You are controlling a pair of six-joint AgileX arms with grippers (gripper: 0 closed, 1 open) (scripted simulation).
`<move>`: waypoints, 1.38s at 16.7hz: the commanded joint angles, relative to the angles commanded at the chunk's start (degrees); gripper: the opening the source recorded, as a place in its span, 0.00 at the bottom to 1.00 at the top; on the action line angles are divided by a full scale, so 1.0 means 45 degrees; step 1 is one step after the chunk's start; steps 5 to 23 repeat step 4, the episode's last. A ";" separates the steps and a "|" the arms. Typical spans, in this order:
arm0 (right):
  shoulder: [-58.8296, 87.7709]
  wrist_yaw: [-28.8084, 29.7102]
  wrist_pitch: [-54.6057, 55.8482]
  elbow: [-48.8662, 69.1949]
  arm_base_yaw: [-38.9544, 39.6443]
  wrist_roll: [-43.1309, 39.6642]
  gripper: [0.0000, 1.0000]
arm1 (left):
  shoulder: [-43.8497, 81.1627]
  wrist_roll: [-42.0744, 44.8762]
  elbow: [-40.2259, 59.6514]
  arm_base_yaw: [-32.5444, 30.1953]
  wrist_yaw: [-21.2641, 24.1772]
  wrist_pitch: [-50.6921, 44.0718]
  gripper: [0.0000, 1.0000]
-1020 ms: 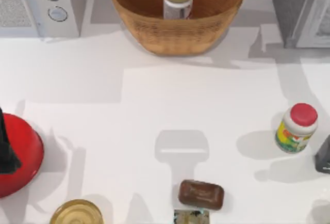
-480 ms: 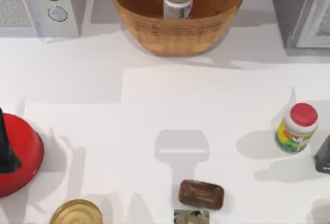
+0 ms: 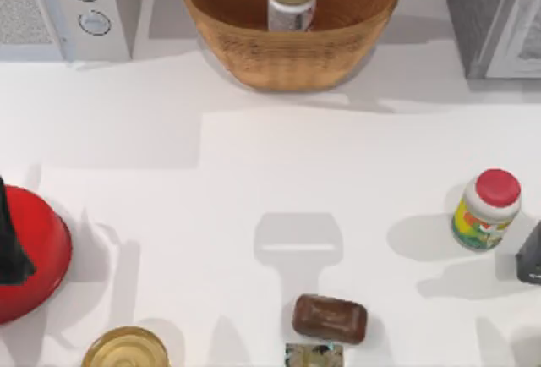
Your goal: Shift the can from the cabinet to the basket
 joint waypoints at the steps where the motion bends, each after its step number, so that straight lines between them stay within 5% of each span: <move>1: -0.0332 -0.0088 0.0126 -0.0337 -0.0102 0.0002 1.00 | 0.0000 0.0000 0.0000 0.0000 0.0000 0.0000 1.00; 23: -0.0596 -0.0158 0.0229 -0.0606 -0.0186 0.0005 1.00 | 0.0000 0.0000 0.0000 0.0000 0.0000 0.0000 1.00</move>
